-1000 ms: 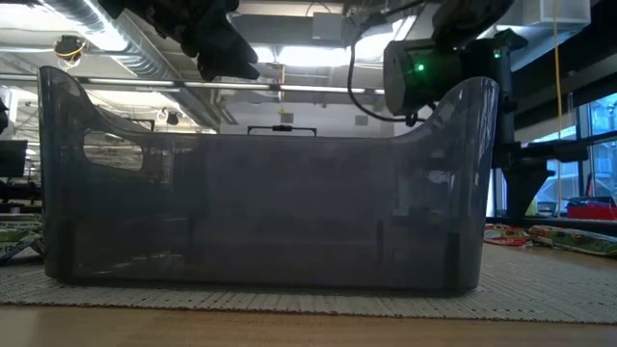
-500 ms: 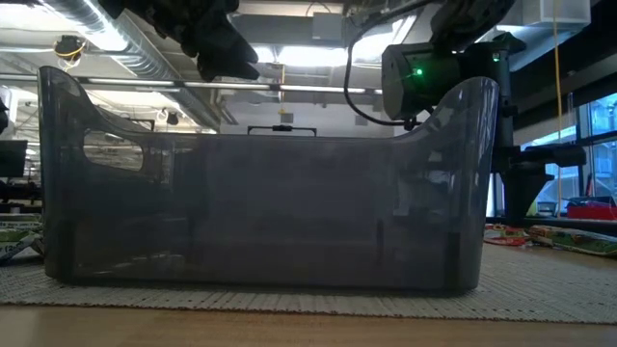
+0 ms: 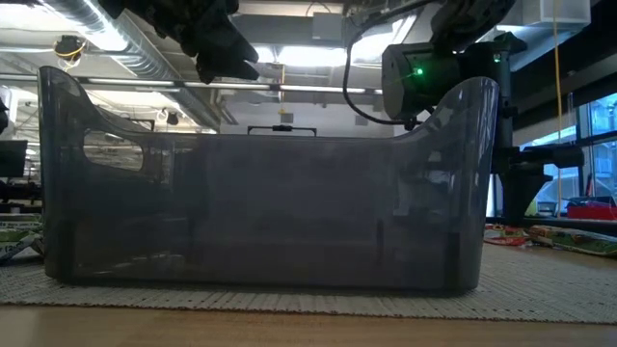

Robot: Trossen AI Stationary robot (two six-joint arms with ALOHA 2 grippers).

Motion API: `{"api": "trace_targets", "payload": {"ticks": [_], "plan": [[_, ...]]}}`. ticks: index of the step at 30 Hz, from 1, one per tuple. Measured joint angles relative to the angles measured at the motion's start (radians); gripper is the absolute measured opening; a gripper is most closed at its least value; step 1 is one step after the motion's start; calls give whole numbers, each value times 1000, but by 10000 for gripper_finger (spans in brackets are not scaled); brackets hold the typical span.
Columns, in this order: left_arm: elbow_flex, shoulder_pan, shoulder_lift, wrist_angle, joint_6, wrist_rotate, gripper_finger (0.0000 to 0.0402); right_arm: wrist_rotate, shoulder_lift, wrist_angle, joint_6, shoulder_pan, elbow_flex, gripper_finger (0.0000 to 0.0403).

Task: Pick and place Granola Bars by type
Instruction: Put the top right red granola bar into the black bin

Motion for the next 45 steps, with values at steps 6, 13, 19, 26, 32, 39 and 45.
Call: {"api": "trace_targets", "payload": {"ticks": [6, 13, 19, 26, 32, 39, 45], "plan": [[0, 0, 0, 0, -20, 0, 196, 41, 1, 3, -38, -1, 0, 231], [0, 0, 0, 0, -19, 0, 193, 47, 1, 25, -43, -1, 0, 231], [0, 0, 0, 0, -19, 0, 197, 47, 1, 24, -44, -1, 0, 230], [0, 0, 0, 0, -18, 0, 194, 47, 1, 24, -48, -1, 0, 194], [0, 0, 0, 0, -18, 0, 197, 46, 1, 24, -97, -1, 0, 156], [0, 0, 0, 0, -18, 0, 195, 46, 1, 23, -150, 0, 0, 135], [0, 0, 0, 0, -18, 0, 197, 41, 0, 23, -200, 0, 0, 134]]}}
